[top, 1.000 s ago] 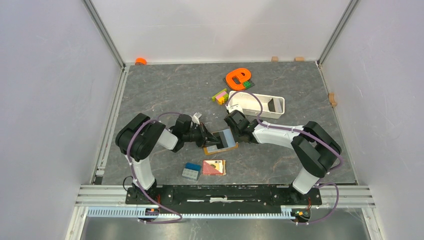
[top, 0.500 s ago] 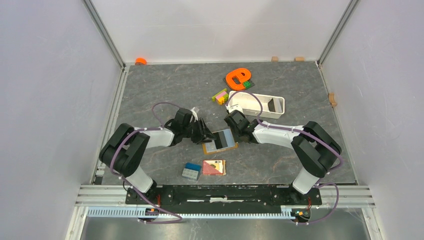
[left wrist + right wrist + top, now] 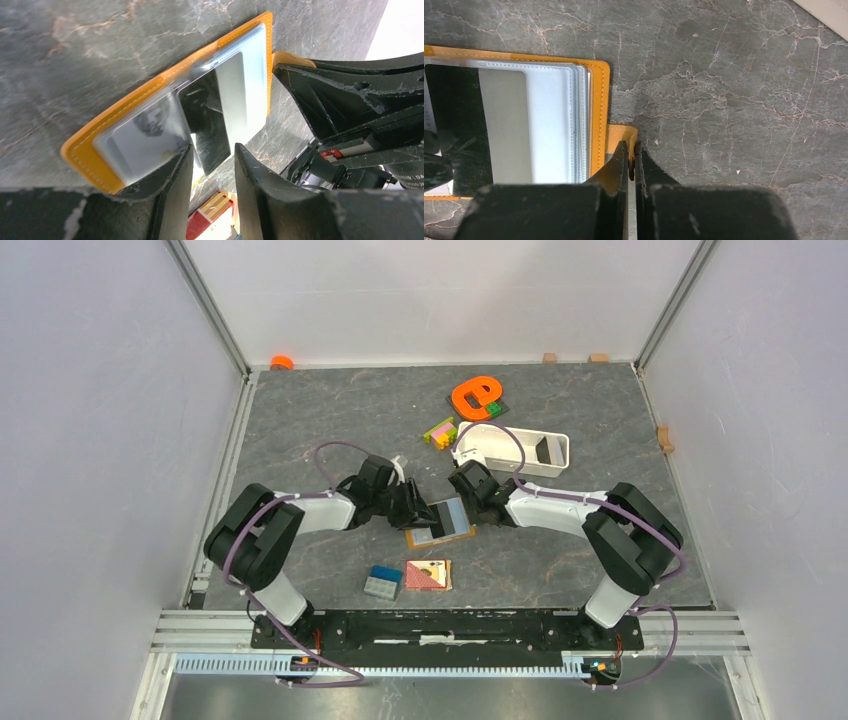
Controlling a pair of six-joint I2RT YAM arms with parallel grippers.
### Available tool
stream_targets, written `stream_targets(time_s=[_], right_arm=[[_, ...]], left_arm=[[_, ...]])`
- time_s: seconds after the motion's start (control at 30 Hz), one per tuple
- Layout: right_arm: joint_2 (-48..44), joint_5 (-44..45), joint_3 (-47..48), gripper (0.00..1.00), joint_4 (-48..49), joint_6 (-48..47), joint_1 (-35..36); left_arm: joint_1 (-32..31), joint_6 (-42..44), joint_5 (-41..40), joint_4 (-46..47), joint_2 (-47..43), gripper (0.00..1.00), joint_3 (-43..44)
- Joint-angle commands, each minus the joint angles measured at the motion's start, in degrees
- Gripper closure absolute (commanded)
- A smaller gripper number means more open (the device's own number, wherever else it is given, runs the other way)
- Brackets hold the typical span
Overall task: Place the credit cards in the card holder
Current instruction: Insert the credit card into the card holder.
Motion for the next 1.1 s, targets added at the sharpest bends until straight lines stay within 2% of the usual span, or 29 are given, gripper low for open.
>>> stream_targets(time_s=[0.0,0.63,0.73,0.9,0.97,1.07], right_arm=[[-0.8,0.38,-1.12,1.0,-1.19,-0.33,-0.12],[-0.99,0.08,-1.38,1.0,-1.28,-0.34,-0.14],[-1.76,0.26,-1.23,1.0,-1.64,-0.35,-0.12],[-3.87,1.32,-0.15,1.0,-4.08,-0.98,-0.19],[-5.07,1.63,0.66,0.93,-5.52,-1.28,-0.28],[-7.89,1.21,1.6,0.71,-6.93,-2.18,-0.3]], left_arm=[[-1.66,1.98,-0.77,-1.6,3.19,0.57,3.36],[-5.1,2.51,-1.04,-3.72,8.35,0.59,12.49],[-5.23,2.86,-1.62,-4.41,7.45,0.58,12.57],[-5.15,6.71,-5.59,-11.51,2.38,0.53,12.61],[-5.15,8.01,-7.41,-14.43,-0.66,0.48,12.16],[-5.14,9.45,-10.72,-18.09,-5.87,0.37,10.78]])
